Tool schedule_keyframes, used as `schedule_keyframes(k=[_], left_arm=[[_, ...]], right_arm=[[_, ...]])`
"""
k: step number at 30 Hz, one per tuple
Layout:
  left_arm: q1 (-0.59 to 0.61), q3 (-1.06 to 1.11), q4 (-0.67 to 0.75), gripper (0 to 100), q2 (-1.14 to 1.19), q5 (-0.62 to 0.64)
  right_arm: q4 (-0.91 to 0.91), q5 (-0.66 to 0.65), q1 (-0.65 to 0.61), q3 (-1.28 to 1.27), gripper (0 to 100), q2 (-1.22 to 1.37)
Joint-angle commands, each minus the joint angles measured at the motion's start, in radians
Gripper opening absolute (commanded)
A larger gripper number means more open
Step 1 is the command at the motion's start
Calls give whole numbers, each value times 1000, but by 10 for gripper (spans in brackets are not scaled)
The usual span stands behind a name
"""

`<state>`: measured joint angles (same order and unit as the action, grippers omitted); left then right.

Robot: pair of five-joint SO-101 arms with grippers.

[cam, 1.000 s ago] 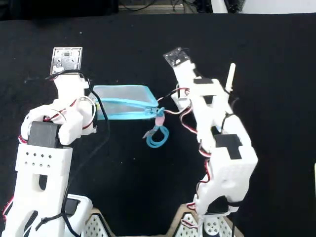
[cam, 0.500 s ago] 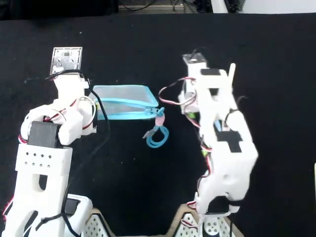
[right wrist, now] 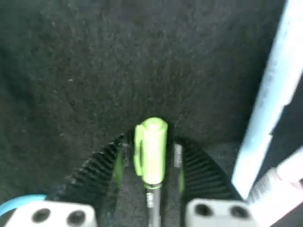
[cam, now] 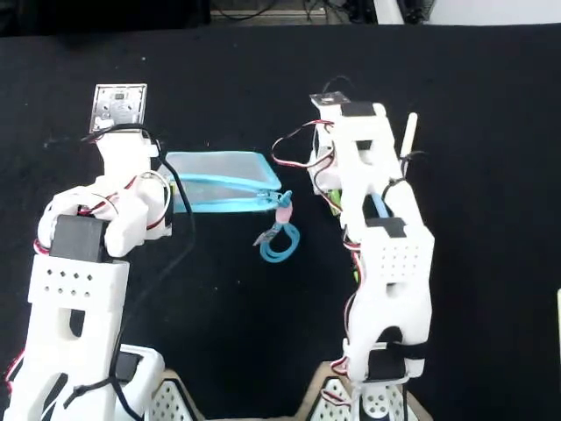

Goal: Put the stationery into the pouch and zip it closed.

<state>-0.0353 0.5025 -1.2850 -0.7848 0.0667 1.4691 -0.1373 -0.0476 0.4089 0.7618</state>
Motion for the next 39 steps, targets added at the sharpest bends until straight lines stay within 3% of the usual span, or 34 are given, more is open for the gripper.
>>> schedule_keyframes(k=[1,11,22,39], left_arm=[[-8,-1,11,30,8,11],[-8,-1,12,30,8,11],[-8,-1,11,30,9,11],[-8,18,18,30,8,17]], right_arm=[[41,6,5,71,27,-18],[227,2,31,67,11,-394],[270,29,-137,-96,11,-1056],[-396,51,-450,-785,15,-1897]])
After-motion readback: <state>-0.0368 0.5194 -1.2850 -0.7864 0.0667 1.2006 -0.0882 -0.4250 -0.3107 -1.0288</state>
